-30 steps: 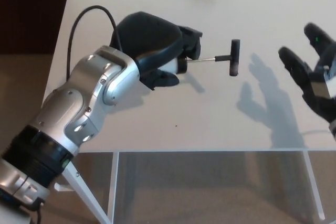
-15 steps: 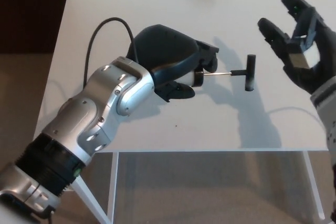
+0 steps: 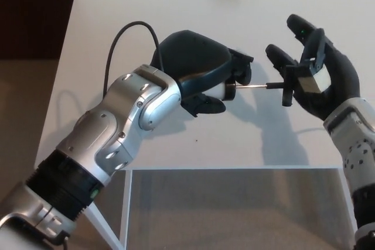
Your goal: The robot walks towards a desk on which an air pump is kept in the middle. It lifts it up and holds it with its left hand and uses its right hand to compress it by pushing its handle inwards.
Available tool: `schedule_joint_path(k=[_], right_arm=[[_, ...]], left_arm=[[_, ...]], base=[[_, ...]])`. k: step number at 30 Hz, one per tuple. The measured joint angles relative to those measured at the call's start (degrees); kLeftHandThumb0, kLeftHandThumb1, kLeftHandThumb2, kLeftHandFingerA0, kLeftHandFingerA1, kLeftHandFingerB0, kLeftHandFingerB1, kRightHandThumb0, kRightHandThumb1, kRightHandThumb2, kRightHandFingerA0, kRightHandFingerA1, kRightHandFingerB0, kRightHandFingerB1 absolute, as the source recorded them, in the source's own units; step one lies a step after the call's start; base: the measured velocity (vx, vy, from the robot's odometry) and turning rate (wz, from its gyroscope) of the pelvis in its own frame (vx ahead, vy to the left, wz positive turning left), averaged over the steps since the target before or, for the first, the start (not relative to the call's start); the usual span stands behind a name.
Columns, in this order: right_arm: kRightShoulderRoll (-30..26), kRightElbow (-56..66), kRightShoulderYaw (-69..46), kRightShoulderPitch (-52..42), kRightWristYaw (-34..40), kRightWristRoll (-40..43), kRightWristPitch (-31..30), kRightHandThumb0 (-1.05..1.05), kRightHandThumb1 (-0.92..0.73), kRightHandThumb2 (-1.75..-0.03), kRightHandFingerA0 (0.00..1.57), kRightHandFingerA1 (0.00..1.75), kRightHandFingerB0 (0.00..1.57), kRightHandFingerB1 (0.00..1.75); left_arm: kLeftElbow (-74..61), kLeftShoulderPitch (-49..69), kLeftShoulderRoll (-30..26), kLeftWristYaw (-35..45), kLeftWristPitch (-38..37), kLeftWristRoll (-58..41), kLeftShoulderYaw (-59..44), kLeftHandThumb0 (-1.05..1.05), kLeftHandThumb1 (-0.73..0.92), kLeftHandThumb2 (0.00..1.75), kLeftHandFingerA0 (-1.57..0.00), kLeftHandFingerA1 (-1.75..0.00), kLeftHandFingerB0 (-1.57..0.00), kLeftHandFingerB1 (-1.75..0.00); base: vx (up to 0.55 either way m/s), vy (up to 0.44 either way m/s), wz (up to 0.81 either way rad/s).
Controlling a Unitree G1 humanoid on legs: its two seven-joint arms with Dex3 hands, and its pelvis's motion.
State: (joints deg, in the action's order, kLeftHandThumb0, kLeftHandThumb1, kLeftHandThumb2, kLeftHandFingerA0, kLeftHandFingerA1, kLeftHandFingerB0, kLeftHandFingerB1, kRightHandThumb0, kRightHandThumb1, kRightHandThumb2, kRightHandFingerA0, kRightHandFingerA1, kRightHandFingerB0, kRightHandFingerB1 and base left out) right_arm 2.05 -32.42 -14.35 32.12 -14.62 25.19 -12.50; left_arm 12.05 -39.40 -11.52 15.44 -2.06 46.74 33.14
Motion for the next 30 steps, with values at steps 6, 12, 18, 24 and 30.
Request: schedule_joint_path(k=[6,12,18,24,30], right_arm=[[0.2,-1.2,-0.8,0.0,0.1,0.1,0.0,-0.90,-0.72,-1.04,0.02,0.39,0.04,0.34],[1.0,-0.8,-3.7,0.4,0.0,2.3,-0.8,-0.84,-0.88,-0.68,0.14,0.29,0.11,0.23],[1.2,0.0,-5.1,0.6,0.2,3.1,-1.0,-0.37,-0.43,-1.04,0.01,0.48,0.00,0.46],[1.6,-0.6,-9.2,2.8,0.8,5.9,-2.4,-0.90,-0.77,-1.12,0.07,0.26,0.06,0.15],[0.0,-6.5,-9.4,4.7,-2.9,6.8,-2.4,-0.95,-0.83,-1.18,0.04,0.21,0.02,0.08]], left_arm=[[0.0,-0.1,0.3,0.4,0.1,0.1,0.0,-0.29,0.75,0.67,-0.81,-1.55,-0.71,-0.79],[0.0,-0.2,1.8,0.4,0.4,0.2,0.0,-0.28,0.75,0.65,-0.78,-1.63,-0.72,-0.76],[0.3,-0.5,3.8,0.4,1.1,0.4,0.0,-0.35,0.84,0.70,-0.81,-1.62,-0.71,-0.49],[1.8,-2.7,8.3,0.1,4.0,1.4,0.6,-0.21,0.69,0.62,-0.79,-1.62,-0.70,-1.03],[4.9,-4.8,12.5,-1.3,5.0,2.9,3.1,-0.23,0.71,0.65,-0.82,-1.47,-0.76,-0.66]], base=[[0.00,0.000,0.00],[0.00,0.000,0.00],[0.00,0.000,0.00],[0.00,0.000,0.00],[0.00,0.000,0.00]])
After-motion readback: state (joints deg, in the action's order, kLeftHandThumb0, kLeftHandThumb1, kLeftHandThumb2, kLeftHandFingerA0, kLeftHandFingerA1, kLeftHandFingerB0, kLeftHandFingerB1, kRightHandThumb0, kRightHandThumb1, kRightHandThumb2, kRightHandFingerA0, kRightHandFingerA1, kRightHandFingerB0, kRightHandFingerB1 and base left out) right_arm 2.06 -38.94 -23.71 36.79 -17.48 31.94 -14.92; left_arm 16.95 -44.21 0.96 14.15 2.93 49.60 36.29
